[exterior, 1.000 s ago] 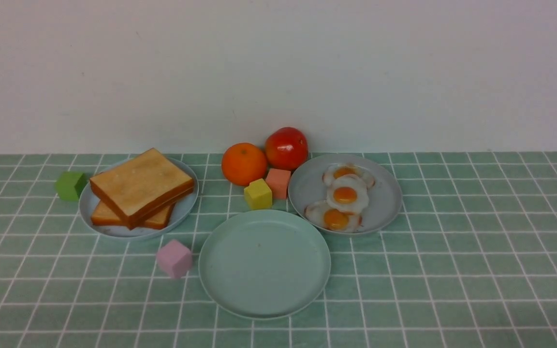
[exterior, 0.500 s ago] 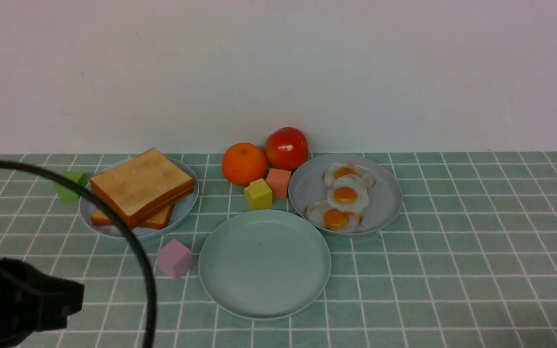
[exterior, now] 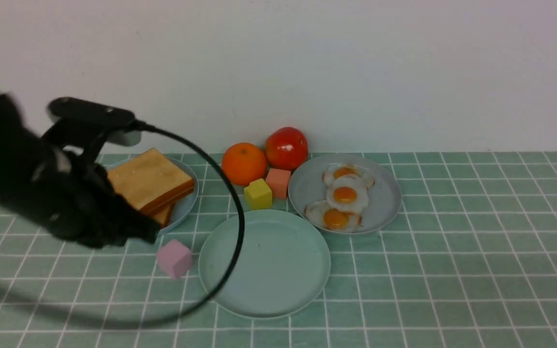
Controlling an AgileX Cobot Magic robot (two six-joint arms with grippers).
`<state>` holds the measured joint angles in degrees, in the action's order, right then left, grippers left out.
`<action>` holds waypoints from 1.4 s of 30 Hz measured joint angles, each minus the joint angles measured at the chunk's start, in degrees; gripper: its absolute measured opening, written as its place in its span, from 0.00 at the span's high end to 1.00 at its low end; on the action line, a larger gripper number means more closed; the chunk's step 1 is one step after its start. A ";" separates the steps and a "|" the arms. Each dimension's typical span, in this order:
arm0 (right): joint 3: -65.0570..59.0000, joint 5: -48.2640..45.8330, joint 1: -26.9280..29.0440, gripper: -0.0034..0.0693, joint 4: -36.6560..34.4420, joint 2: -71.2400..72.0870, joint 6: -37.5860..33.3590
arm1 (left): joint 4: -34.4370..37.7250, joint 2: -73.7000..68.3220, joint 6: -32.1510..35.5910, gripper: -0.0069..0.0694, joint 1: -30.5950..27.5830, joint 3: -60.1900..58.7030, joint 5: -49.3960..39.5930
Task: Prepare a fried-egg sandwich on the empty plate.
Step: Use the left arm to grab a slice of bread
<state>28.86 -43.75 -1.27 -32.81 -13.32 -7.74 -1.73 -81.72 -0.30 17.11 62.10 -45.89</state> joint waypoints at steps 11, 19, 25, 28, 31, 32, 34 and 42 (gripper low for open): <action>26.39 -16.88 -12.17 0.96 8.31 -22.80 -6.91 | -2.11 -23.77 12.13 0.86 -6.46 17.48 5.70; 27.00 -15.81 -15.17 0.95 8.57 -26.68 -6.96 | -5.28 -32.08 17.56 0.49 -6.46 21.65 10.14; 27.00 -15.09 -15.30 0.95 8.57 -26.61 -6.96 | -9.38 -34.98 17.73 0.39 -6.28 22.26 13.57; 27.00 -15.14 -15.30 0.95 8.57 -26.61 -6.96 | -9.13 -35.19 17.73 0.48 -6.28 22.39 13.44; 27.00 -15.14 -15.30 0.94 8.57 -26.61 -6.96 | -7.98 -35.23 17.80 0.66 -6.22 22.44 12.71; 27.00 -15.19 -15.30 0.94 8.57 -26.61 -6.96 | -7.73 -35.23 17.87 0.71 -6.16 22.45 12.46; 27.00 -15.19 -15.30 0.94 8.57 -26.61 -6.96 | -7.62 -35.23 18.04 0.85 -6.11 22.57 11.76; 27.00 -15.64 -15.30 0.93 8.57 -26.61 -6.96 | -4.45 -31.66 18.16 0.90 -6.16 22.07 8.39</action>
<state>55.86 -59.39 -16.58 -24.24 -39.93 -14.70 -6.18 -113.38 17.86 10.95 84.17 -37.50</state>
